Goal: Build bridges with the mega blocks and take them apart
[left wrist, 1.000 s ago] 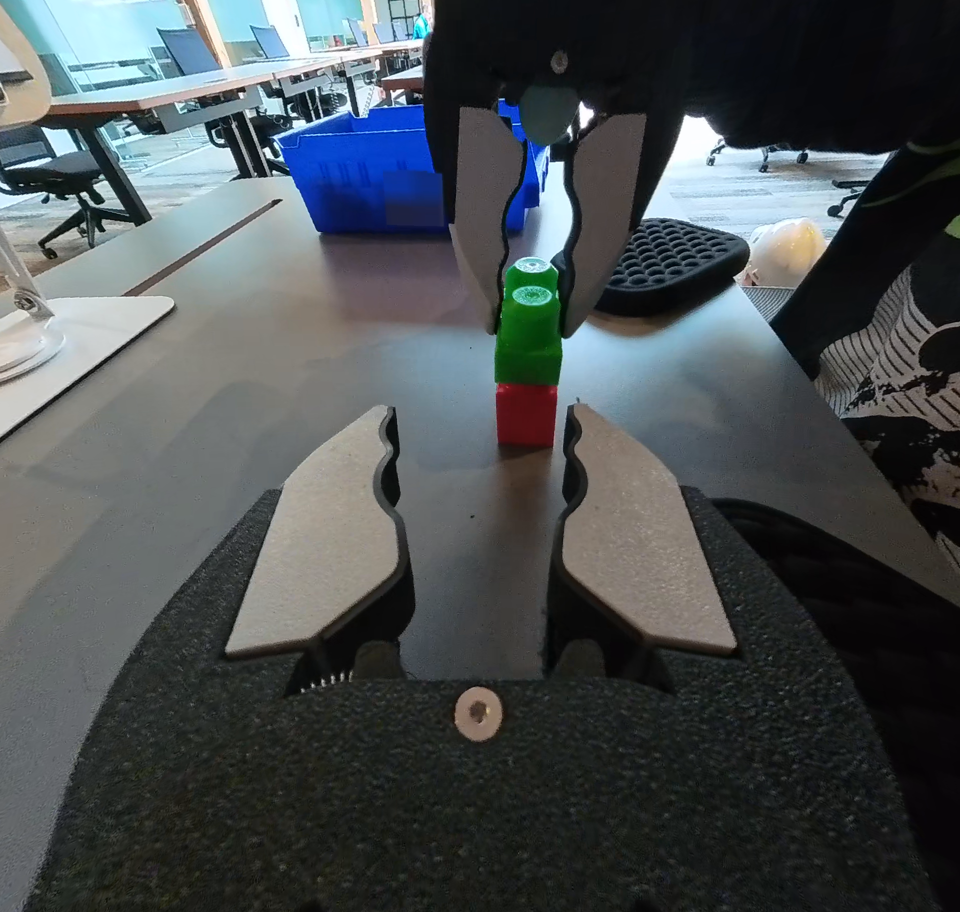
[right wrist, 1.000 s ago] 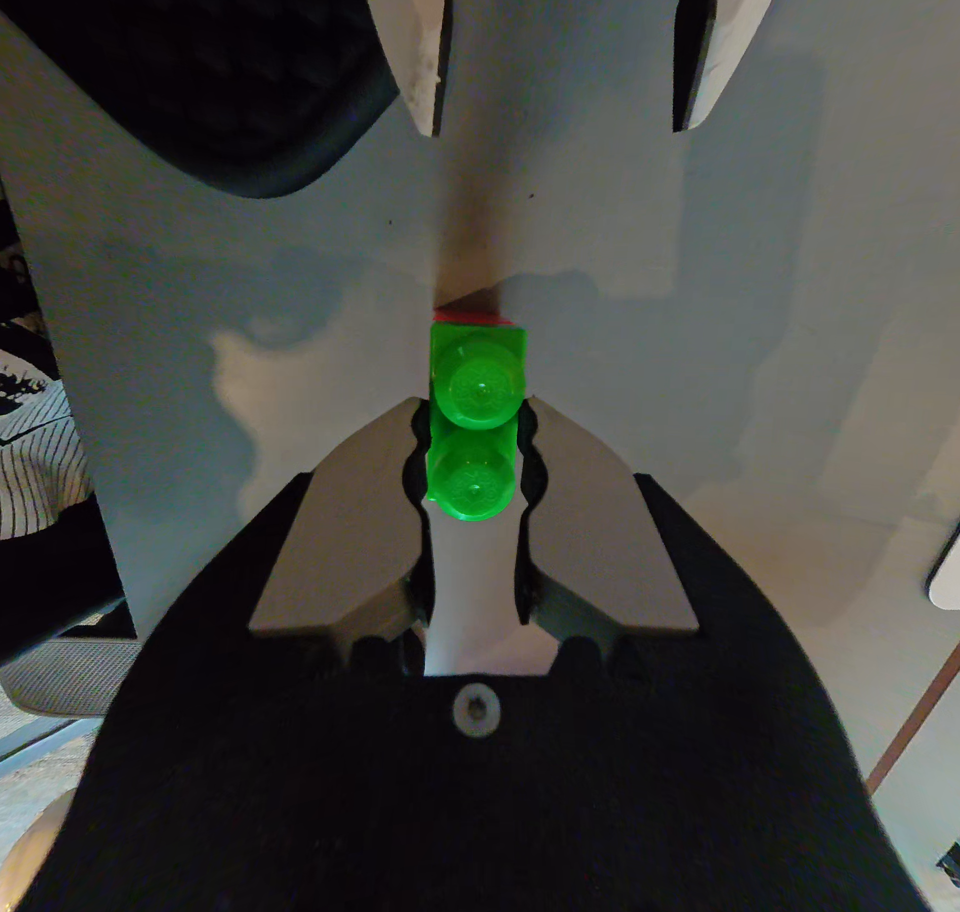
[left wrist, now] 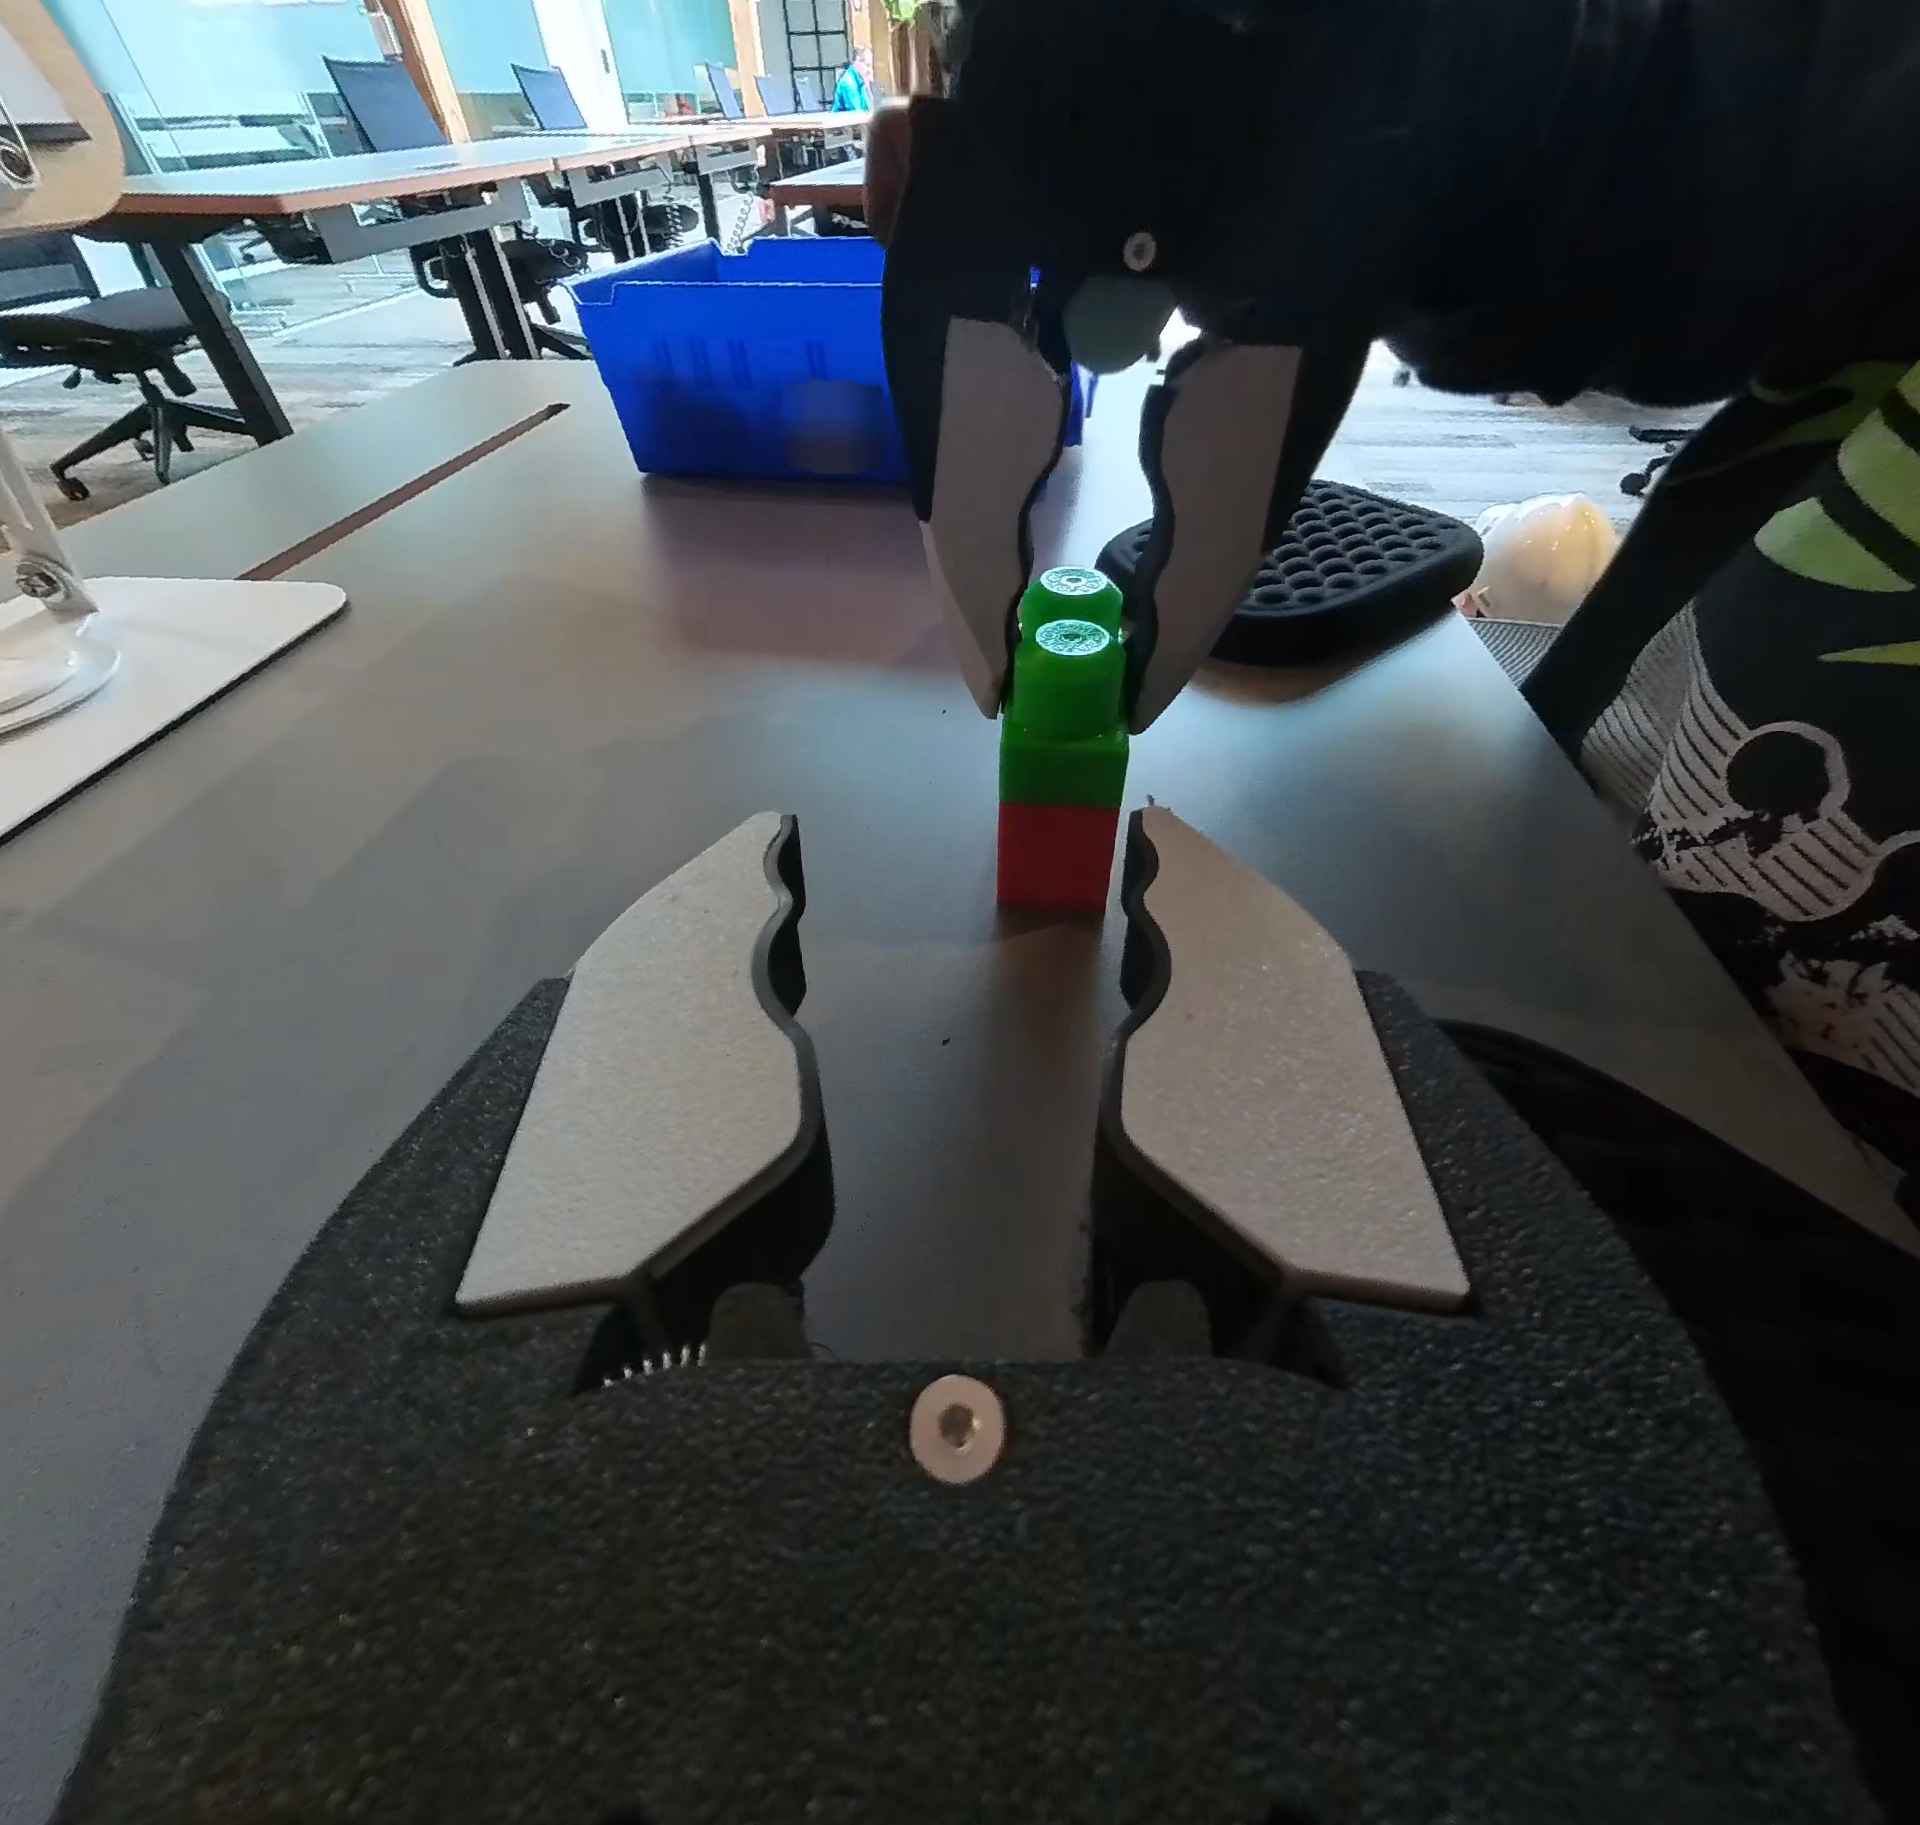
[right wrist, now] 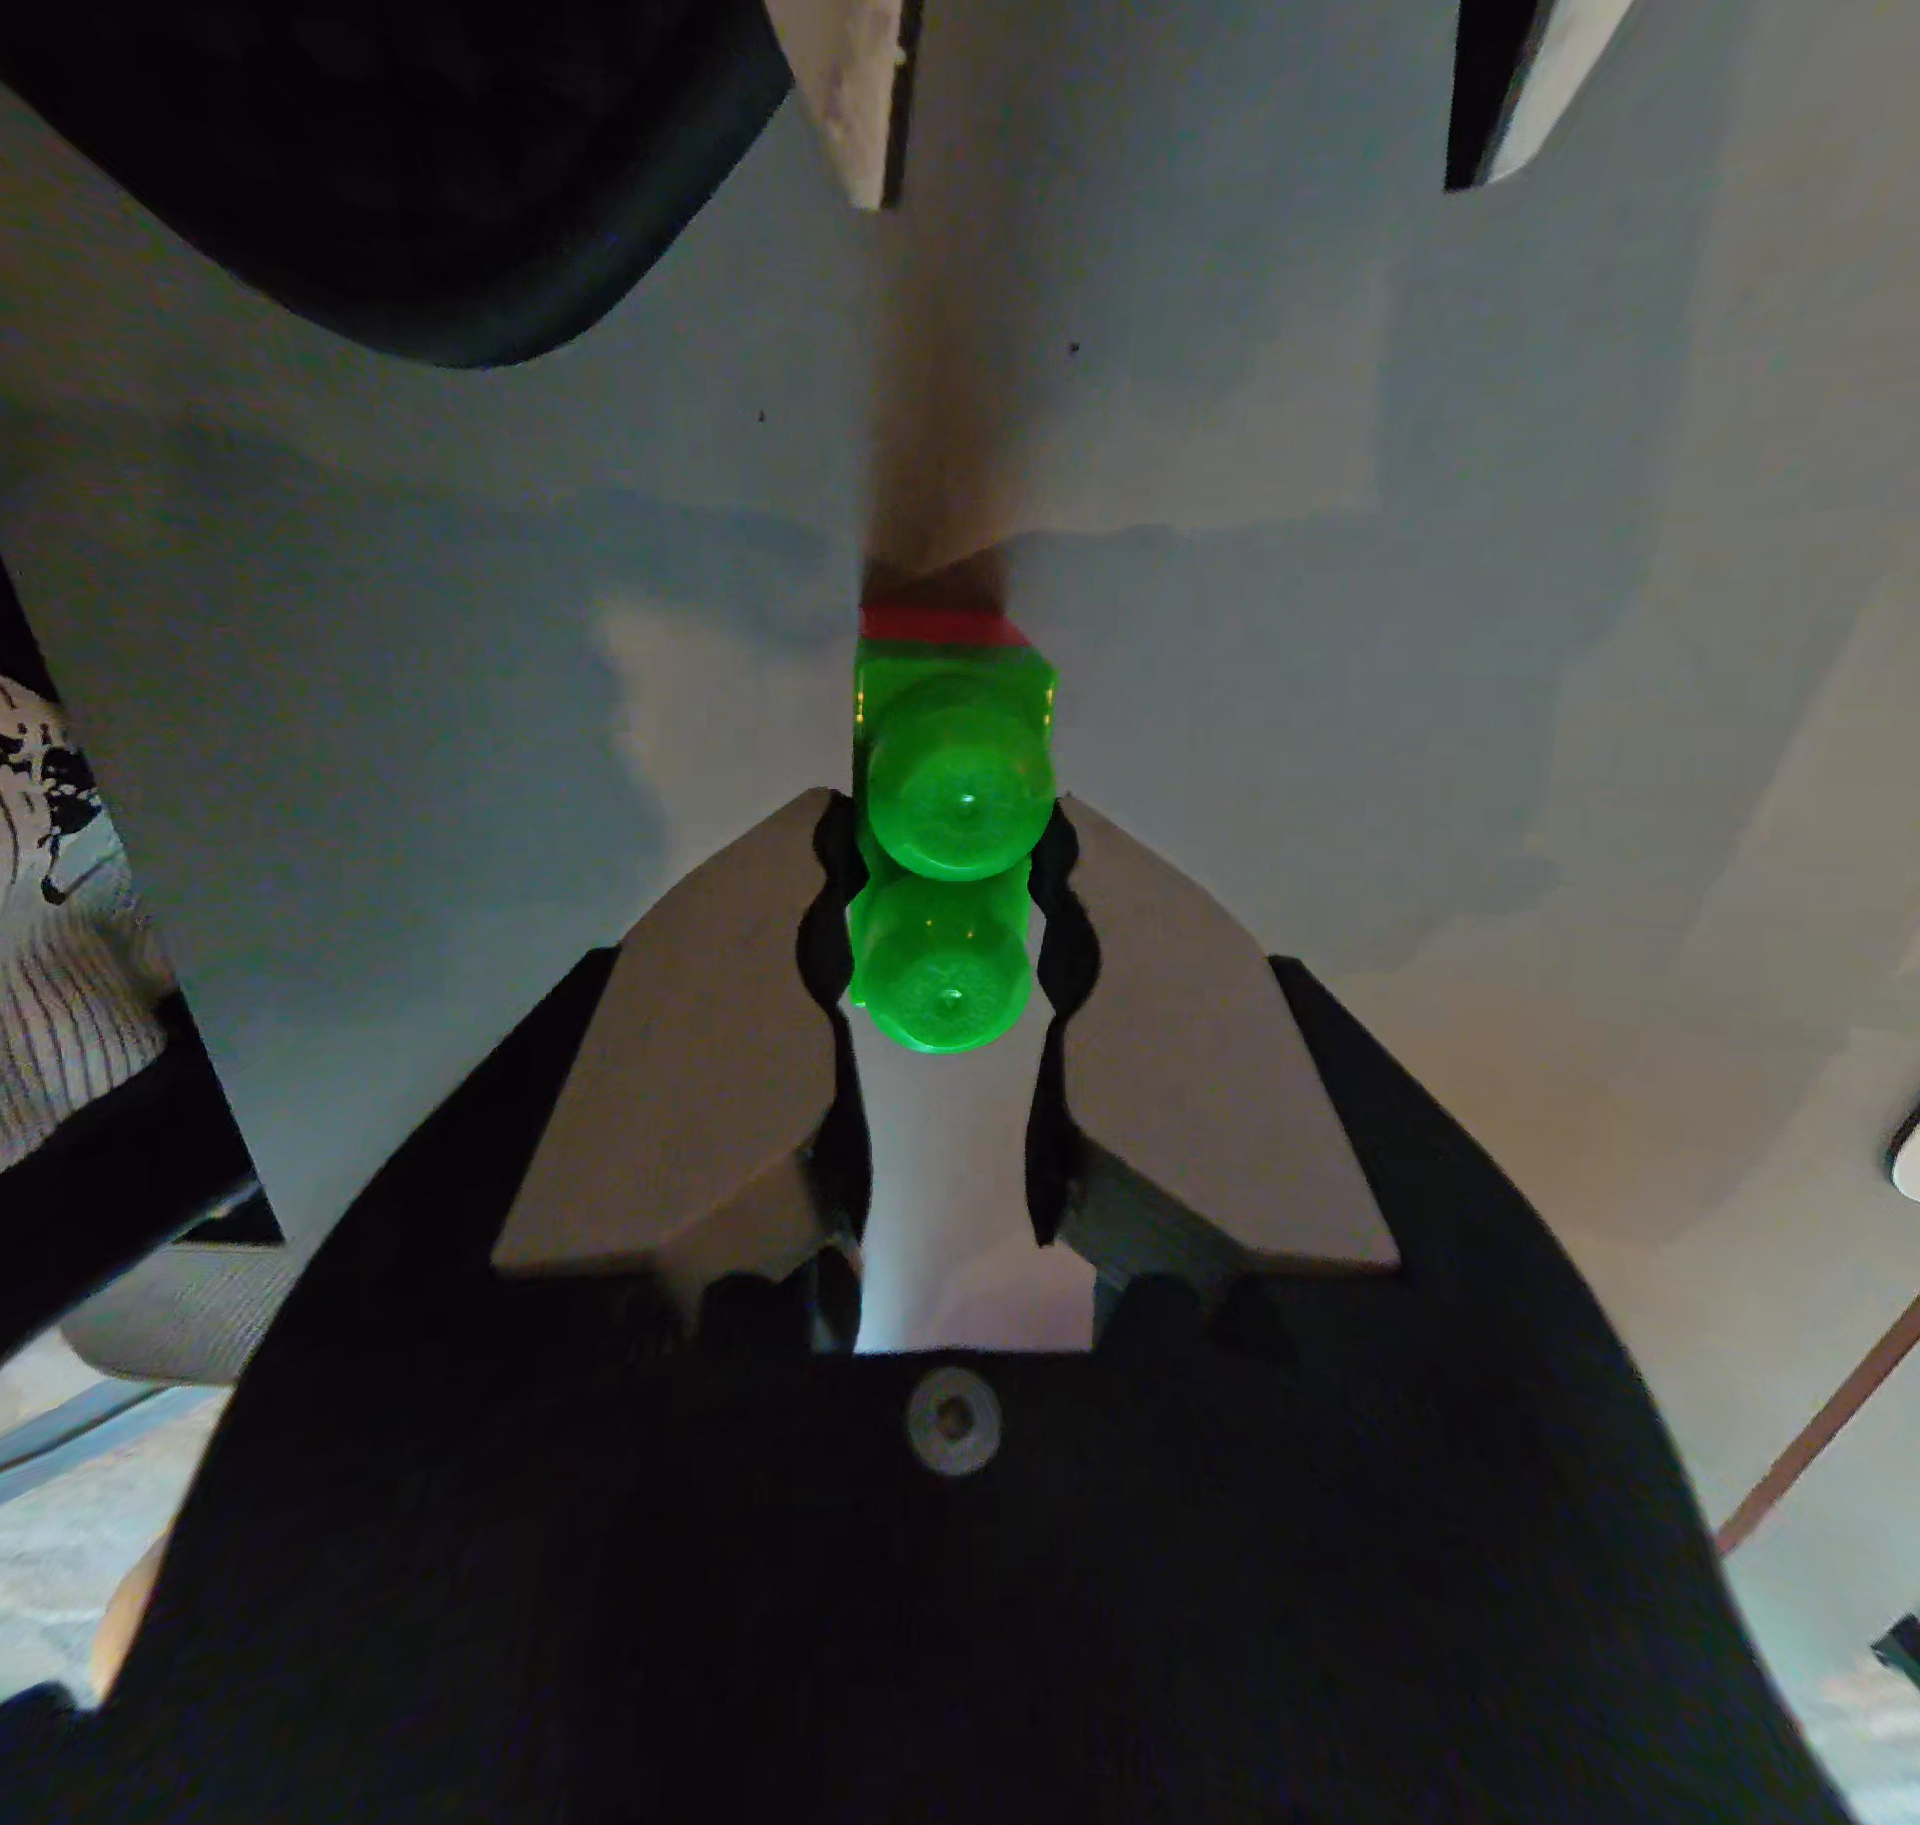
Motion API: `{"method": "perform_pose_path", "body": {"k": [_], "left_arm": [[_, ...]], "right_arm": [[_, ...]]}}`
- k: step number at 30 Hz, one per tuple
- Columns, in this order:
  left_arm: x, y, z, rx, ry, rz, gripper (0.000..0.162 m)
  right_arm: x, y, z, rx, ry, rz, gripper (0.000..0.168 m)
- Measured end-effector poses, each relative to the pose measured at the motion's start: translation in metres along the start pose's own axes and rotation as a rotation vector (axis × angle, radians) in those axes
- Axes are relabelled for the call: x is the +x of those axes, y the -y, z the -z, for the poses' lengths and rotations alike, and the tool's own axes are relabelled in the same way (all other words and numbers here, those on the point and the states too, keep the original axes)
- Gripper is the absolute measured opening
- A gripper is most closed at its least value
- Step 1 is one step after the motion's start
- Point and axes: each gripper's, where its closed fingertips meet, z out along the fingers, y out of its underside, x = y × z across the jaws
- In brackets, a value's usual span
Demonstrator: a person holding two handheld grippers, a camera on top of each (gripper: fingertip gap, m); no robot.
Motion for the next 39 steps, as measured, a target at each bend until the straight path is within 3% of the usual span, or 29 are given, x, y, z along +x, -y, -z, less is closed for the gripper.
{"method": "perform_pose_path", "body": {"k": [7,10,15,21,27,32,39], "left_arm": [[0.000,0.000,0.000,0.003,0.014,-0.018,0.060],[0.000,0.000,0.000,0.001,0.022,-0.024,0.061],[-0.002,0.001,0.000,0.003,0.036,-0.024,0.062],[-0.004,0.001,0.001,0.003,0.053,-0.024,0.063],[-0.006,0.001,0.001,0.004,0.068,-0.022,0.063],[-0.006,0.000,0.000,-0.002,0.074,-0.025,0.063],[-0.007,-0.001,0.000,-0.006,0.081,-0.026,0.062]], "right_arm": [[0.000,0.003,0.001,0.078,-0.031,-0.024,0.033],[0.005,0.000,0.003,0.112,-0.037,-0.124,0.033],[0.022,-0.029,0.055,0.189,-0.065,-0.327,0.033],[0.056,-0.148,0.136,0.102,-0.213,-0.675,0.033],[0.064,-0.283,0.178,-0.013,-0.330,-1.017,0.033],[0.057,-0.364,0.178,-0.101,-0.366,-1.210,0.032],[0.052,-0.419,0.130,-0.196,-0.347,-1.357,0.032]]}}
